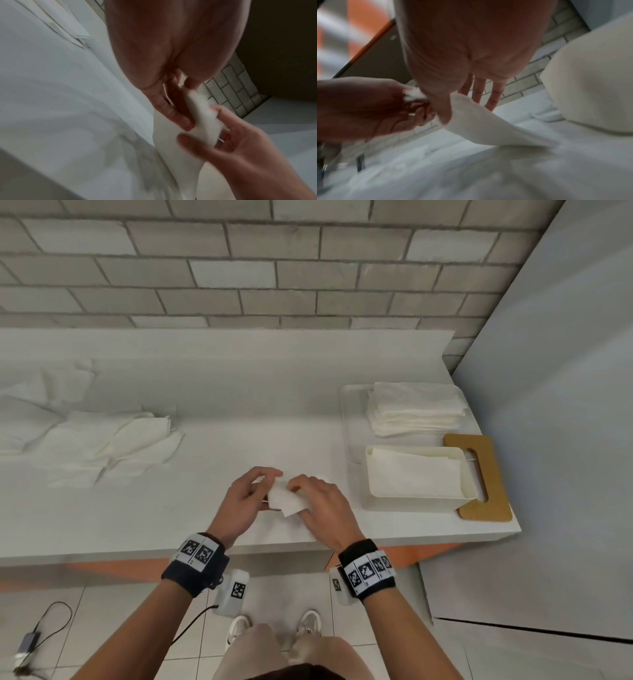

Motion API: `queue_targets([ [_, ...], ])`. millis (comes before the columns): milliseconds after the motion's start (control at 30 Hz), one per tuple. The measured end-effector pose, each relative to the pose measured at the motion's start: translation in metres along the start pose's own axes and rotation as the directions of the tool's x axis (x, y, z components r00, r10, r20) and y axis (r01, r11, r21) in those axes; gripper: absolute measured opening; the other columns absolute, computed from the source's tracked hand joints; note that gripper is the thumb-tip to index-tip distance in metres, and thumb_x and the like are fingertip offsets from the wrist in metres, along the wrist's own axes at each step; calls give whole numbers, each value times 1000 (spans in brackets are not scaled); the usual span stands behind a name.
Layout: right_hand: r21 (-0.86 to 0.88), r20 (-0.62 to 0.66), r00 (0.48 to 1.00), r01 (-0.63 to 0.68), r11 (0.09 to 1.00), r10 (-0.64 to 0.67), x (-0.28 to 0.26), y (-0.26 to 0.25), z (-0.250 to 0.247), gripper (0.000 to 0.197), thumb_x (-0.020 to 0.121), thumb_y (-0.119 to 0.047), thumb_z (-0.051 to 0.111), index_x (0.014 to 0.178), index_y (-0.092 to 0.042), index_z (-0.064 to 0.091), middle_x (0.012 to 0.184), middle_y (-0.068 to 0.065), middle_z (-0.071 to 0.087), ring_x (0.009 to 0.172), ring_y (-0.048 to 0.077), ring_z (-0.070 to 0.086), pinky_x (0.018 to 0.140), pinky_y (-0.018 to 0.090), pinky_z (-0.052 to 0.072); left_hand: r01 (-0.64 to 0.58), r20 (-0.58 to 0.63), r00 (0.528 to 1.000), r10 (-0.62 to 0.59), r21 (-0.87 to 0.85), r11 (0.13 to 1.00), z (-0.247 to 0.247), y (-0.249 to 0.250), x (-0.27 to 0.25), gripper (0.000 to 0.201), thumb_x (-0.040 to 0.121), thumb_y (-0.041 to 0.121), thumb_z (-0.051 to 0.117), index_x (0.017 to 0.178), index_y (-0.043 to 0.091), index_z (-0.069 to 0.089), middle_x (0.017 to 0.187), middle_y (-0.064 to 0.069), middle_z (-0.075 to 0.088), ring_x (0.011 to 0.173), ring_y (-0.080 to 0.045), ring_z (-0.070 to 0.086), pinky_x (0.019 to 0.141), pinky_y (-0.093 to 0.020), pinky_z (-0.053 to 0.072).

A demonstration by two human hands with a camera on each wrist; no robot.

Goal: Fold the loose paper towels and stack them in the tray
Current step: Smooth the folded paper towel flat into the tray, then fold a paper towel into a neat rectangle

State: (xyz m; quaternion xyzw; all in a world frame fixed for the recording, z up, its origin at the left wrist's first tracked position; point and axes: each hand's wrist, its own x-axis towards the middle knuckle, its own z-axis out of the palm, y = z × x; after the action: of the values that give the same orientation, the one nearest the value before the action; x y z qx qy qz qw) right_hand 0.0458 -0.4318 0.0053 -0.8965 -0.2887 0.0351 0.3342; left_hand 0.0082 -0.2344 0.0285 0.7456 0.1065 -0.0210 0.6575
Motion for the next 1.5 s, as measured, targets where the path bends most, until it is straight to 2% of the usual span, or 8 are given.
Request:
queue_targets([
  [67,285,-132,979,-114,952,157,4,1,-7,16,101,-15,72,106,-26,61,93,-15,69,82,10,65,76,29,52,-62,-108,993,57,-47,997,-1,9,-3,31,107,40,60,134,25,61,102,-7,72,100,-26,74,94,-45,61],
  [167,554,-203,907,-204,807,368,8,-11,-28,37,109,-32,65,79,-22,45,66,-16,44,62,5,39,61,23,34,-112,-135,985,109,-12,994,-3,11,-4,67,89,55,71,147,31,47,125,3,61,119,-6,61,99,-19,52],
  [433,577,-265,851,-237,781,454,14,-22,-30,23,115,-40,47,103,-21,48,61,-11,40,55,7,37,56,25,34,-42,-110,993,33,-85,995,31,22,-2,46,110,54,44,118,18,71,118,-9,76,114,-35,71,101,-65,53],
  [833,600,-334,836,-168,782,436,5,-18,-73,8,108,-40,64,103,-35,67,113,-16,67,100,8,68,79,15,49,-39,48,998,42,-49,998,54,45,16,61,101,62,60,109,3,72,102,-5,77,94,-28,74,86,-50,58],
  [1000,752,-248,841,-146,643,481,-12,-14,-100,45,103,-41,72,142,-41,48,116,-11,76,109,14,74,90,37,62,-76,123,989,83,-61,995,88,76,25,31,101,40,70,116,14,76,107,-4,81,101,-23,78,90,-50,63],
  [1167,635,-211,785,-343,692,583,-54,36,-142,45,92,-35,86,129,-36,59,121,-18,72,108,3,72,88,34,64,-104,-12,995,104,-210,972,119,103,47,24,98,27,76,116,12,75,107,0,81,102,-17,77,85,-34,63],
  [1367,595,-451,561,-390,703,694,-69,111,-177,49,96,-13,81,133,-29,53,98,-18,75,87,3,73,84,30,61,-183,76,982,171,212,960,158,70,82,27,91,22,83,115,22,70,90,2,77,80,-11,73,78,-21,57],
  [1500,187,-443,652,-605,774,616,-55,147,-173,39,99,-4,71,124,-29,54,90,1,66,70,18,64,61,30,50,-325,242,942,234,475,818,187,48,89,42,95,13,71,129,23,47,70,-3,63,65,-20,64,72,-35,58],
])
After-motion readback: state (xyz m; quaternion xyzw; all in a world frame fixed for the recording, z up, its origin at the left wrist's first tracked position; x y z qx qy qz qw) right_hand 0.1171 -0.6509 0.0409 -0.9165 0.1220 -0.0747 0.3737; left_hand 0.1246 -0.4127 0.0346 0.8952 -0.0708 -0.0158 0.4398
